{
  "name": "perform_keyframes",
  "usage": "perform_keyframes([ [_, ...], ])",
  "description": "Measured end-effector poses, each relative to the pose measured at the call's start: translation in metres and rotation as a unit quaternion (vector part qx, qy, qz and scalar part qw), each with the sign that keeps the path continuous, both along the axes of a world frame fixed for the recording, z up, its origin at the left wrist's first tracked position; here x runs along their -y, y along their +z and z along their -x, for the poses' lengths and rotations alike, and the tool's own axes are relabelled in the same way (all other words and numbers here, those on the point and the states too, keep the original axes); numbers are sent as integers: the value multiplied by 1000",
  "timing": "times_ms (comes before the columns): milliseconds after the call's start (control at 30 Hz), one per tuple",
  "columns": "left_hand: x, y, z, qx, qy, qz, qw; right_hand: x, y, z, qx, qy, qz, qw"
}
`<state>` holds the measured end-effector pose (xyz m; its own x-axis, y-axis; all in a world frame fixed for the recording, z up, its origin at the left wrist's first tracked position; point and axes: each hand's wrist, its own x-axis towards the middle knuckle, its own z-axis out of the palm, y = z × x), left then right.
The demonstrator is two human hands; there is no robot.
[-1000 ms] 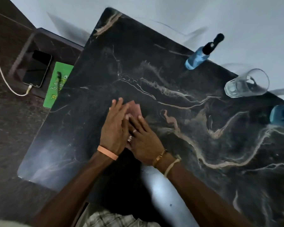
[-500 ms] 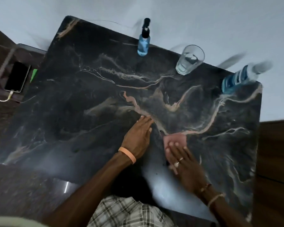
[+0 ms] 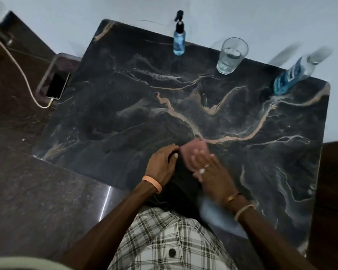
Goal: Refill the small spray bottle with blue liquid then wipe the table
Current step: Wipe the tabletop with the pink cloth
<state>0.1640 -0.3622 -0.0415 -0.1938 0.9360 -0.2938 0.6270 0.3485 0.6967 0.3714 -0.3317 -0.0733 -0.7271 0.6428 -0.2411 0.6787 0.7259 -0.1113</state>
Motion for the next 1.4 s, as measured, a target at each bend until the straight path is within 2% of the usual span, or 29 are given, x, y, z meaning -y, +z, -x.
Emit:
perform_keyframes([
  [100, 15, 1, 16, 6, 45, -11, 999, -21, 7, -31, 36, -136, -4, 990],
  [167, 24, 1, 27, 18, 80, -21, 996, -10, 5, -3, 53, -137, -8, 989],
  [333, 41, 0, 59, 15, 147, -17, 989, 45, -13, 87, -5, 64, 32, 997],
  [567, 49, -5, 117, 34, 280, 6, 959, 27, -11, 211, 12, 66, 53, 996],
  [733, 50, -13, 155, 50, 291, 22, 955, 52, -9, 179, 25, 173, 113, 978],
  [800, 52, -16, 170, 62, 276, 32, 959, 50, -12, 195, 13, 184, 120, 975],
  [900, 51, -17, 205, 13, 291, 21, 956, 40, -11, 281, 12, 261, 97, 960],
  [1000, 38, -15, 269, -50, 373, 14, 927, 19, -16, 382, 48, 329, 35, 943],
  [1100, 18, -8, 313, -34, 390, -18, 920, -2, -23, 437, 52, 289, -14, 956],
  [1167, 5, -8, 315, -34, 365, -9, 930, -4, -20, 429, 25, 260, 7, 965],
  [1233, 4, -11, 295, -39, 317, 15, 947, 5, -19, 382, -10, 226, 40, 973],
  [1300, 4, -14, 261, -18, 228, 26, 973, -4, -21, 315, -22, 165, 42, 985],
  [1400, -2, -15, 213, 35, 132, -11, 991, -73, -18, 231, 37, 19, 14, 999],
])
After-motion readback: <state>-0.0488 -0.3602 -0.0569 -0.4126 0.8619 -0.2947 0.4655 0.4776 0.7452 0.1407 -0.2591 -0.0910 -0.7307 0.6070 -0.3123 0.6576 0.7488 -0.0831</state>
